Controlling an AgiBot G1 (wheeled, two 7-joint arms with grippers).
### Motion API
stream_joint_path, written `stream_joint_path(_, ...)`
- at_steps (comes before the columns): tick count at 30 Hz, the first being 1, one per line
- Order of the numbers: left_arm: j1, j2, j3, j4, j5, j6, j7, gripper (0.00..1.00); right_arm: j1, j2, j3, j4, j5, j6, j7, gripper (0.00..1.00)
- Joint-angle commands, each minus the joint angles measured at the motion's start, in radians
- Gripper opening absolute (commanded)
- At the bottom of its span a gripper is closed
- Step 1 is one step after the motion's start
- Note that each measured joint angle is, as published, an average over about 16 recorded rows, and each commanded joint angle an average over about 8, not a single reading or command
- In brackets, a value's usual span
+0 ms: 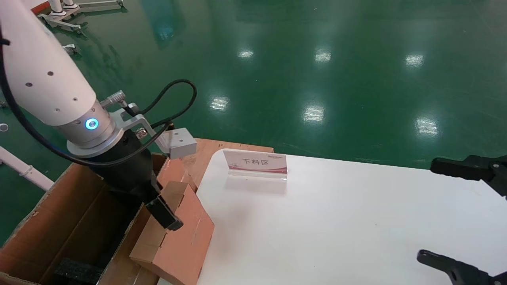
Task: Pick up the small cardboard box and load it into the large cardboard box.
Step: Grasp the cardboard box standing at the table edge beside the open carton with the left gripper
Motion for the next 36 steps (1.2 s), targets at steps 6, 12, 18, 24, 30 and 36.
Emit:
stream_joint_path(6,-0.053,0.045,0.14,0.0,-0.04,-0.013,-0.064,1.0,0.0,0.0,0.0,0.0,0.0,0.0,0.0,1.0)
stream_joint_path(12,-0.061,0.055,0.201,0.001,-0.066,-0.034,-0.084,1.0,0.0,0.0,-0.001,0.0,0.001,0.0,0.0,1.0)
stream_joint_path(18,-0.046,0.043,0.224,0.001,-0.08,-0.069,-0.081,1.0,0.0,0.001,-0.001,0.0,0.001,0.001,-0.001,1.0)
stream_joint_path(24,-0.018,0.029,0.238,0.002,-0.064,-0.108,-0.074,1.0,0.0,0.001,-0.002,0.0,0.001,0.001,-0.001,1.0)
stream_joint_path(30,0.002,0.019,0.248,0.002,-0.048,-0.14,-0.075,1.0,0.0,0.001,-0.002,0.0,0.001,0.001,-0.001,1.0)
stream_joint_path(36,0.01,0.012,0.252,0.003,-0.048,-0.155,-0.077,0.62,0.0,0.001,-0.002,0.0,0.002,0.001,-0.001,0.96)
